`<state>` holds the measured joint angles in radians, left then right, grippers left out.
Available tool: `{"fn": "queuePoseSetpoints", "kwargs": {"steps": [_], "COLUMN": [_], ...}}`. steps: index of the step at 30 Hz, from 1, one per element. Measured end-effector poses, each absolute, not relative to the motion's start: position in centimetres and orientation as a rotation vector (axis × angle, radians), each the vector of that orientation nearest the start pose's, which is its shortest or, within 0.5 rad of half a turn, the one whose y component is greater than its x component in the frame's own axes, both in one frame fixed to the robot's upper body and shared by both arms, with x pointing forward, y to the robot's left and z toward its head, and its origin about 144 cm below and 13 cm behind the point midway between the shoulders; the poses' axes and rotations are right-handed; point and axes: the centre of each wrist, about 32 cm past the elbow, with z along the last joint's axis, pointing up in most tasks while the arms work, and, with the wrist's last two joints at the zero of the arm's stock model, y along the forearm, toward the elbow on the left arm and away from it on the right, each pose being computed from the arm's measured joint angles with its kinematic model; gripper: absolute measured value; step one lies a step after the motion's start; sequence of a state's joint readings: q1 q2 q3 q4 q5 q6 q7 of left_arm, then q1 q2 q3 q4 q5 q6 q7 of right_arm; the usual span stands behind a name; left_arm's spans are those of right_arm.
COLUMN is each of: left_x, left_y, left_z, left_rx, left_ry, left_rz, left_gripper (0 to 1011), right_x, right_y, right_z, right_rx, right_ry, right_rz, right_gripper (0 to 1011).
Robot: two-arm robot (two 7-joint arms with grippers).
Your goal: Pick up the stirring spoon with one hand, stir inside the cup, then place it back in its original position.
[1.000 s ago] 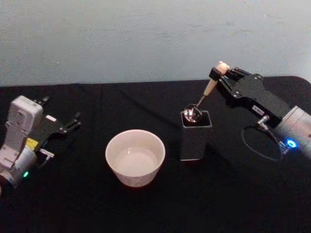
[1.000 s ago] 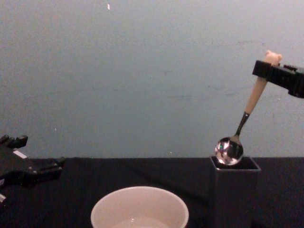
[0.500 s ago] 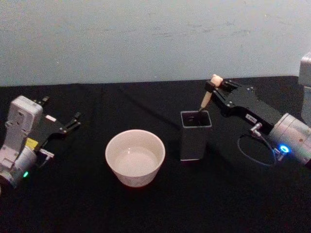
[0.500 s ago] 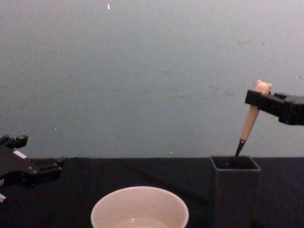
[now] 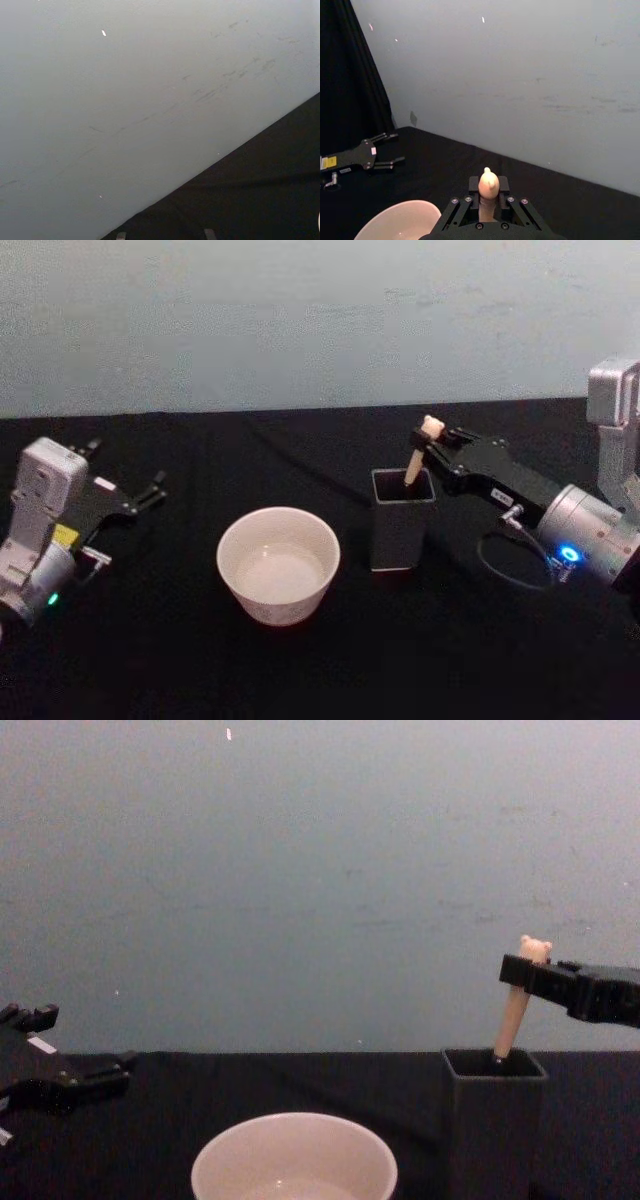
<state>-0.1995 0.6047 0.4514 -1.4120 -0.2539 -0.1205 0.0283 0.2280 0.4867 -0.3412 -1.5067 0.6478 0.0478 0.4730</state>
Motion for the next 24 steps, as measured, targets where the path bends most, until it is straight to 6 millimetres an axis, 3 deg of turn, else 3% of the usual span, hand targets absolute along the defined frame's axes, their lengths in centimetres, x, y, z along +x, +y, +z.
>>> {"fn": "queuePoseSetpoints", "kwargs": {"steps": [24], "left_x": [48.9], "left_y": [31.0], "left_z": [114.0], "left_rx": [0.304], "left_ry": [-0.285], "left_rz": [1.248], "left_gripper": [1001], "right_x": [51.5], "right_y": [-27.7], "right_z": [116.6], "right_rx": [0.004], "right_ry": [0.19], "right_rz": [-0.854], "right_gripper": [218]}}
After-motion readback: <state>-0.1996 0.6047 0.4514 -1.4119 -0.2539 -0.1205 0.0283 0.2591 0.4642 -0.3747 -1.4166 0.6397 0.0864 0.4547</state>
